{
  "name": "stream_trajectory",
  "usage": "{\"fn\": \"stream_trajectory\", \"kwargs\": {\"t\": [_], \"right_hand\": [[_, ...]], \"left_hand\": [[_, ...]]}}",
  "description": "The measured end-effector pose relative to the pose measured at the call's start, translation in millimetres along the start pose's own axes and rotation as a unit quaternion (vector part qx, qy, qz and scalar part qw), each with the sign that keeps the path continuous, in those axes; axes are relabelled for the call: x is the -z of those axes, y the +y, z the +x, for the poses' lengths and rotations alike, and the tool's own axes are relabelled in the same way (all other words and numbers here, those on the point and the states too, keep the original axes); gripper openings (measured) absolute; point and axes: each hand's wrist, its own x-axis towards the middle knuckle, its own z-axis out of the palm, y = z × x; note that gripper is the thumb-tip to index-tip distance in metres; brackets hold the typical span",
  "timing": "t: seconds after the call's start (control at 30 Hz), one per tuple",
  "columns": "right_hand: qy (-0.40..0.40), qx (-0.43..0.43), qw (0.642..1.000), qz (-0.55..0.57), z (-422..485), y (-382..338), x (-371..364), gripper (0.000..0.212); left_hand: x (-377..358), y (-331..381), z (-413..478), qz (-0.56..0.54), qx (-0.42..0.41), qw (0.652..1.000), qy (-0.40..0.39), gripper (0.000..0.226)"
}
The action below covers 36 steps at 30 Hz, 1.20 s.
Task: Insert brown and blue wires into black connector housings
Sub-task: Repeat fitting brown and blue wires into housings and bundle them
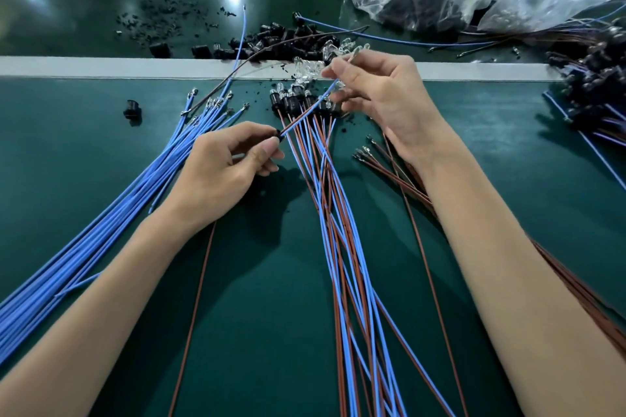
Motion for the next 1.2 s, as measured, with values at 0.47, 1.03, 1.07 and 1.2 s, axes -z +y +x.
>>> {"fn": "stream_trajectory", "kwargs": {"t": [0.47,1.03,1.07,1.2], "right_hand": [[-0.091,-0.073,0.962,0.246,-3.1,9.9,-7.8,0.019],[-0.080,0.046,0.991,-0.092,-6.8,3.0,-7.3,0.006],[-0.079,0.048,0.990,-0.106,-6.3,2.5,-6.4,0.005],[-0.095,0.029,0.987,-0.127,-6.0,0.8,1.6,0.006]], "left_hand": [[-4.7,12.2,-8.0,-0.011,-0.042,0.999,0.013,0.014],[8.4,3.8,-9.6,0.135,-0.079,0.986,0.048,0.014],[9.0,3.3,-9.6,0.140,-0.082,0.986,0.046,0.015],[10.2,2.2,-9.5,0.158,-0.095,0.982,0.050,0.020]]}}
